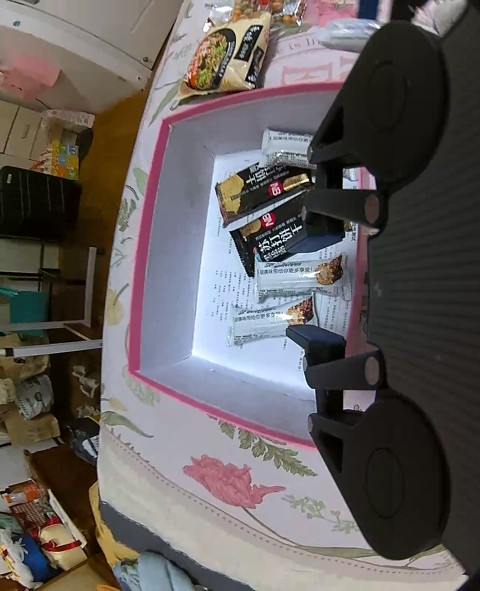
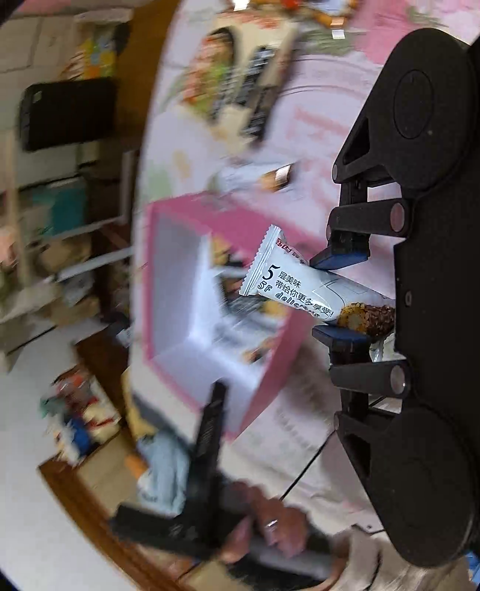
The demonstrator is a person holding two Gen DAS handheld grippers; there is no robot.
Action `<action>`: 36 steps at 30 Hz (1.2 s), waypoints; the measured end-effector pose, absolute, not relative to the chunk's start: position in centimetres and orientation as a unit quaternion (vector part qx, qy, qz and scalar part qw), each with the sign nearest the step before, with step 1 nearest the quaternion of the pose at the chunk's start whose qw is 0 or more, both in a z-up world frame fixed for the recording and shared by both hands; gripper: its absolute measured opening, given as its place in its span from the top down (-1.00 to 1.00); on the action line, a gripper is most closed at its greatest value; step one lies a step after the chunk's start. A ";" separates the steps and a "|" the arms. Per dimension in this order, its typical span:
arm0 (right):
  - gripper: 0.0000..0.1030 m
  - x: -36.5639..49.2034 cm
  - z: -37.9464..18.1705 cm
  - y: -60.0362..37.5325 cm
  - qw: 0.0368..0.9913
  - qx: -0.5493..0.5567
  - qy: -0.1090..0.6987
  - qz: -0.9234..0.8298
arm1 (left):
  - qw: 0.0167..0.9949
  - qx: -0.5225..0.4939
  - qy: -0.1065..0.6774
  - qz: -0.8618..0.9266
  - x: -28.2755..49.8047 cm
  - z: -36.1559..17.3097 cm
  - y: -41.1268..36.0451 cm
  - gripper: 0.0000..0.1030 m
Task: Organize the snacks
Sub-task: 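Lower the bars into the pink box and open both grippers, then grasp the large white noodle bag with the left gripper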
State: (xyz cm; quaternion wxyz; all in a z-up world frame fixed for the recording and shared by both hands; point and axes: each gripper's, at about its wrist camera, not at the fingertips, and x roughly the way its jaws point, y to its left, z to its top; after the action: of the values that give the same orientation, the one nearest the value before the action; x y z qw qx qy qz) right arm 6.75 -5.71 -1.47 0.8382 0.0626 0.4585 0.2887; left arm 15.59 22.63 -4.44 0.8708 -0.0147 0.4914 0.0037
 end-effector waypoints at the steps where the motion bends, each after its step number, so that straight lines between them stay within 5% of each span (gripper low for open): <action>1: 0.27 7.1 -0.9 -5.2 0.841 0.060 0.449 0.295 | 0.872 -0.016 0.489 0.002 15.4 -4.2 22.6 0.18; 10: 0.22 12.2 -3.3 2.2 0.850 0.034 0.417 0.320 | 0.882 -0.031 0.469 0.035 15.1 -3.7 22.1 0.06; 13: -0.05 12.8 -4.5 2.7 0.853 0.043 0.417 0.311 | 0.886 -0.024 0.461 0.055 15.0 -3.8 22.3 -0.02; 15: -0.05 12.5 -4.5 2.1 0.858 0.035 0.415 0.300 | 0.885 -0.016 0.463 0.057 14.8 -3.9 22.1 -0.07; 36: -0.26 10.3 -3.3 -21.6 0.896 0.120 0.402 0.145 | 0.881 -0.009 0.441 -0.170 15.9 -1.5 3.9 -0.28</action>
State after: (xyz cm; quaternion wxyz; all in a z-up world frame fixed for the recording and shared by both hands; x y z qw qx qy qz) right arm 10.28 -21.56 -3.30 0.8963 0.1205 0.4015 0.1448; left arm 15.88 3.90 -1.50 0.8811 -0.0088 0.4413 -0.1696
